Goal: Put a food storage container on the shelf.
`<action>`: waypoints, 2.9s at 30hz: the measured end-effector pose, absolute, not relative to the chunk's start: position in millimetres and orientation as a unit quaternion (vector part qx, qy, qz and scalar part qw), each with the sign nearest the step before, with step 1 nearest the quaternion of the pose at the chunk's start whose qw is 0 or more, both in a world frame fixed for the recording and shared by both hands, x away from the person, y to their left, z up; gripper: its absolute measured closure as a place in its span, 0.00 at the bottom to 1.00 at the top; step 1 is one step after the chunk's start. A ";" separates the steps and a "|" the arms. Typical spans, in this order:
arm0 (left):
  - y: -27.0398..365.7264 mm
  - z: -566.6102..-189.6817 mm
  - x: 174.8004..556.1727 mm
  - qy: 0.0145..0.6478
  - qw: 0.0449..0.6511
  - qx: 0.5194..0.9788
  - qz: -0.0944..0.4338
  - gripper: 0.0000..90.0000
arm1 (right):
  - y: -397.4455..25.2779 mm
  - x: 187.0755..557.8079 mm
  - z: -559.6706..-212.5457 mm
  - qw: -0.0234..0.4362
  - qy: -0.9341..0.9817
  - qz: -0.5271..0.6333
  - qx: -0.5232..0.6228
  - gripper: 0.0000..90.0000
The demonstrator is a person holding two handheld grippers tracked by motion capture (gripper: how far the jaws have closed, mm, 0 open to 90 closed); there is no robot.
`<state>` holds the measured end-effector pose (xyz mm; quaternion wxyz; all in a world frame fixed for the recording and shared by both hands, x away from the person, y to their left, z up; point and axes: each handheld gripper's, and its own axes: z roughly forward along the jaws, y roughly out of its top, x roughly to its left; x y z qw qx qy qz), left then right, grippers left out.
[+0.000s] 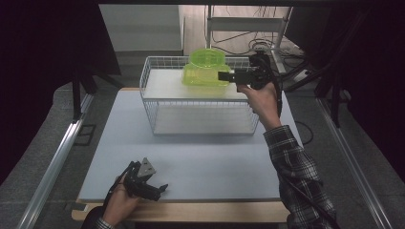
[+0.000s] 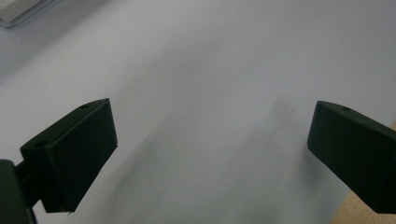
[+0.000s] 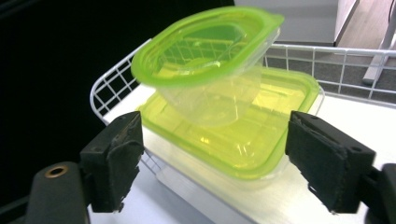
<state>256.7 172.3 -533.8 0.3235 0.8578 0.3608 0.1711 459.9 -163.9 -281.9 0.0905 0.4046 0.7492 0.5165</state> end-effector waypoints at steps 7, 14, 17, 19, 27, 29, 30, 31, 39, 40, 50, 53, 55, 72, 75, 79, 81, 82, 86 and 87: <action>172.7 -533.5 256.9 0.360 0.324 0.858 0.172 0.01 | -164.3 445.9 -291.9 0.100 0.765 0.505 0.387 0.14; 172.4 -533.8 257.0 0.361 0.324 0.858 0.172 0.01 | -161.7 433.6 -299.9 0.109 0.777 0.497 0.370 0.11; 172.3 -533.9 257.0 0.360 0.323 0.858 0.172 0.01 | -160.6 428.6 -304.2 0.114 0.782 0.492 0.365 0.10; 172.2 -534.0 257.0 0.360 0.323 0.858 0.172 0.01 | -159.7 426.4 -307.2 0.116 0.786 0.488 0.362 0.09; 172.3 -534.2 257.2 0.360 0.323 0.858 0.172 0.01 | -157.4 416.7 -321.3 0.118 0.799 0.475 0.350 0.07; 172.2 -534.2 257.2 0.360 0.323 0.858 0.171 0.01 | -157.7 414.8 -325.0 0.119 0.801 0.472 0.348 0.06; 172.1 -534.3 257.2 0.360 0.323 0.858 0.171 0.01 | -158.0 413.7 -326.7 0.119 0.802 0.470 0.348 0.06; 172.1 -534.3 257.3 0.360 0.323 0.858 0.171 0.01 | -158.6 412.9 -328.4 0.118 0.804 0.469 0.347 0.05; 172.0 -534.4 257.3 0.360 0.323 0.859 0.171 0.01 | -162.5 404.7 -340.2 0.124 0.808 0.461 0.346 0.02; 171.9 -534.4 257.3 0.360 0.323 0.858 0.171 0.01 | -163.0 403.7 -342.0 0.123 0.808 0.461 0.346 0.02; 171.9 -534.4 257.2 0.360 0.322 0.859 0.171 0.01 | -169.2 390.8 -364.9 0.124 0.813 0.453 0.345 0.00; 171.8 -534.4 257.1 0.360 0.322 0.859 0.171 0.01 | -172.9 386.1 -371.8 0.128 0.813 0.450 0.346 0.00; 171.8 -534.5 257.1 0.360 0.322 0.859 0.172 0.01 | -175.8 382.8 -376.1 0.130 0.813 0.450 0.347 0.00; 171.6 -534.6 256.9 0.357 0.322 0.859 0.175 0.01 | -197.8 358.5 -416.6 0.152 0.814 0.429 0.361 0.00; 171.3 -534.9 256.9 0.357 0.320 0.860 0.176 0.01 | -201.8 354.9 -424.7 0.155 0.813 0.425 0.367 0.00; 170.8 -535.6 257.0 0.356 0.320 0.861 0.175 0.01 | -207.9 350.7 -434.9 0.160 0.812 0.419 0.373 0.00; 170.5 -535.9 257.0 0.355 0.319 0.861 0.174 0.00 | -211.1 348.5 -439.7 0.164 0.812 0.417 0.374 0.00; 170.5 -535.9 257.0 0.355 0.319 0.861 0.174 0.00 | -212.6 347.3 -442.1 0.164 0.811 0.416 0.377 0.00; 170.6 -536.0 257.1 0.353 0.318 0.862 0.176 0.00 | -217.6 343.5 -452.3 0.170 0.812 0.408 0.381 0.00; 170.5 -536.1 257.0 0.354 0.318 0.862 0.175 0.00 | -218.9 342.7 -454.4 0.173 0.814 0.404 0.381 0.00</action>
